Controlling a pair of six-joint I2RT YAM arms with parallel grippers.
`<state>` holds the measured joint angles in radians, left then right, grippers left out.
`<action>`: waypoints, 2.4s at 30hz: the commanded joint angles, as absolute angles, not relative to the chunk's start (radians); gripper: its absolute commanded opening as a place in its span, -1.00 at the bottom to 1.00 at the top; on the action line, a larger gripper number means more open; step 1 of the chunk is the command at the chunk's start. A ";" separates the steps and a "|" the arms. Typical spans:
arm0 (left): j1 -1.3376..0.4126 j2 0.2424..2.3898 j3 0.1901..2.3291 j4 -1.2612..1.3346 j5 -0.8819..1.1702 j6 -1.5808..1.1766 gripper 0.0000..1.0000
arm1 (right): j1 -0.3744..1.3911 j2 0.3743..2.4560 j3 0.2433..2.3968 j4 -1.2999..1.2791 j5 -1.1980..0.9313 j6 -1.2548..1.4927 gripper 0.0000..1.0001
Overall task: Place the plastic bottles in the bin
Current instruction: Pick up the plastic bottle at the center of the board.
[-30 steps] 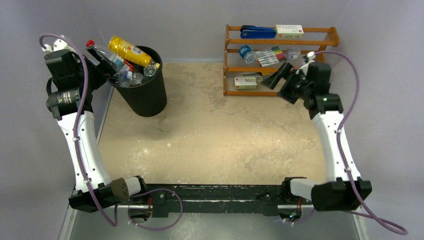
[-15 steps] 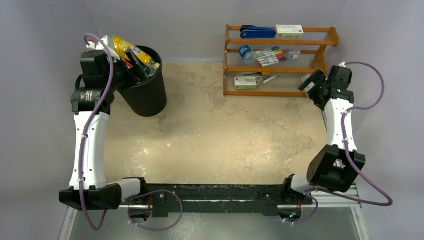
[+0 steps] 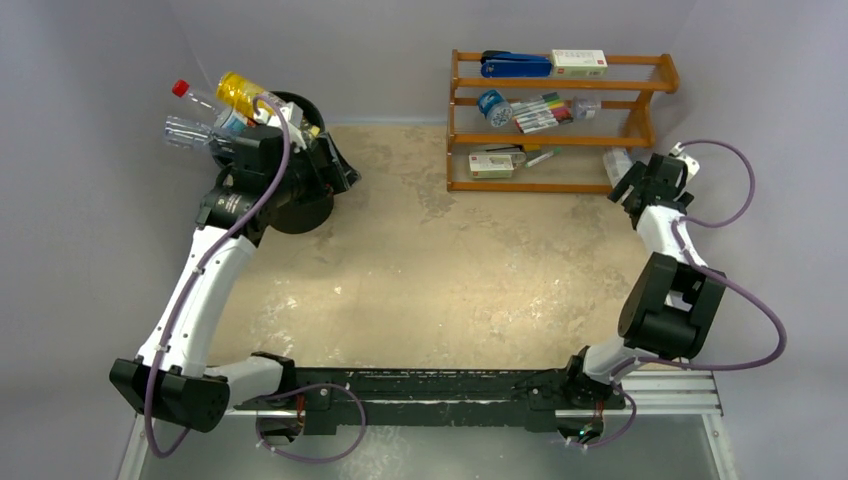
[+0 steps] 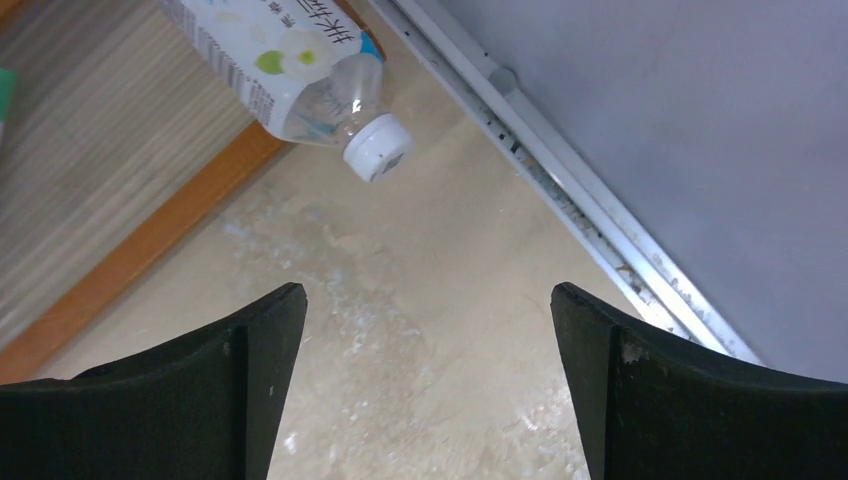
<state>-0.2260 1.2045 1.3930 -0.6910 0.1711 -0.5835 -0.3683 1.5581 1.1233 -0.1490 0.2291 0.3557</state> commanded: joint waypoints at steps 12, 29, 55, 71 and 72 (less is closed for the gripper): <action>-0.259 1.146 1.239 -0.588 0.126 -0.558 0.75 | -0.367 1.736 1.165 0.230 0.242 0.047 0.29; -0.268 1.172 1.207 -0.549 0.127 -0.560 0.77 | -0.369 1.810 1.181 0.263 0.134 0.038 0.03; -0.287 1.192 1.208 -0.551 0.108 -0.560 0.78 | -0.369 1.880 1.247 0.163 0.097 0.117 -0.46; -0.290 1.208 1.326 -0.692 0.056 -0.537 0.79 | -0.359 1.562 1.144 -0.036 0.063 0.360 -0.57; -0.290 1.210 1.331 -0.701 0.053 -0.536 0.79 | -0.360 1.556 1.137 -0.062 0.048 0.372 -0.57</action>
<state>-0.2840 1.2228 1.2762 -0.6811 0.0727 -0.5533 -0.3599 1.6257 1.1538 -0.0078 0.0834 0.2962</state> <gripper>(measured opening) 0.891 0.386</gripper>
